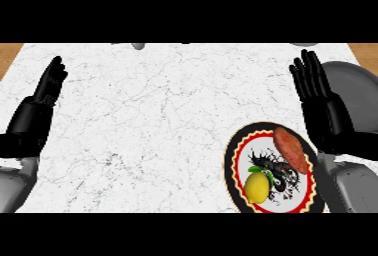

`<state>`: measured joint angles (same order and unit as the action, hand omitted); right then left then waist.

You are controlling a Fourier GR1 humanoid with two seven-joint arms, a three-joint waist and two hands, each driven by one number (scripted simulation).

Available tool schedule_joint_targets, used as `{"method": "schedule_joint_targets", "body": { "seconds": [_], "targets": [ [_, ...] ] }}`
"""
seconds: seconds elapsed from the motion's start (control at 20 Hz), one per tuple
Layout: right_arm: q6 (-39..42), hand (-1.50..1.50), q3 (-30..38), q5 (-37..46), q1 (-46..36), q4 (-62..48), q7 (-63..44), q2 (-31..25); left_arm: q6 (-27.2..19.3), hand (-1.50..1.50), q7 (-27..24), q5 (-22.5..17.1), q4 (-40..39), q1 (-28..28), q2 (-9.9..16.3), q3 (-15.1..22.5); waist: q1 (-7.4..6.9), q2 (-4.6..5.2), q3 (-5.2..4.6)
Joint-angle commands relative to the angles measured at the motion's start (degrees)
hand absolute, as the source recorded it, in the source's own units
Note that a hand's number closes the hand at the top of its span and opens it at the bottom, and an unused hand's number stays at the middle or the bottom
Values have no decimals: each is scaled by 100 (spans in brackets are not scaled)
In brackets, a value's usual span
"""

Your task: Pick the lemon from the plate and place it in the pan

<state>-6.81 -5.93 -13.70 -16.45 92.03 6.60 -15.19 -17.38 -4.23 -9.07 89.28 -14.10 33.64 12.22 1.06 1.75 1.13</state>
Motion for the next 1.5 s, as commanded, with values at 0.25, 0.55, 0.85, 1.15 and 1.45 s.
{"method": "schedule_joint_targets", "body": {
  "seconds": [0.25,0.55,0.85,1.15,1.45],
  "targets": [
    [146,150,-74,-28,1122,830,-700,-313,-130,0,-194,-384,343,795,-1500,646,-9,-214,-118],
    [-770,-150,44,1088,3425,2156,-1028,-863,150,0,-171,-622,441,1191,-1472,683,137,-246,-122],
    [-432,-150,351,1818,4168,3257,-1593,-1800,308,0,-453,-586,199,1107,-1697,676,-4,-197,-121],
    [190,-150,-81,2287,3268,3226,-3151,-2267,458,0,-785,-480,-543,780,-2002,663,-138,-135,-128],
    [938,-150,-915,2600,2462,3059,-4677,-2450,484,0,-274,-463,250,999,-1749,681,-267,-154,-122]
  ]
}}
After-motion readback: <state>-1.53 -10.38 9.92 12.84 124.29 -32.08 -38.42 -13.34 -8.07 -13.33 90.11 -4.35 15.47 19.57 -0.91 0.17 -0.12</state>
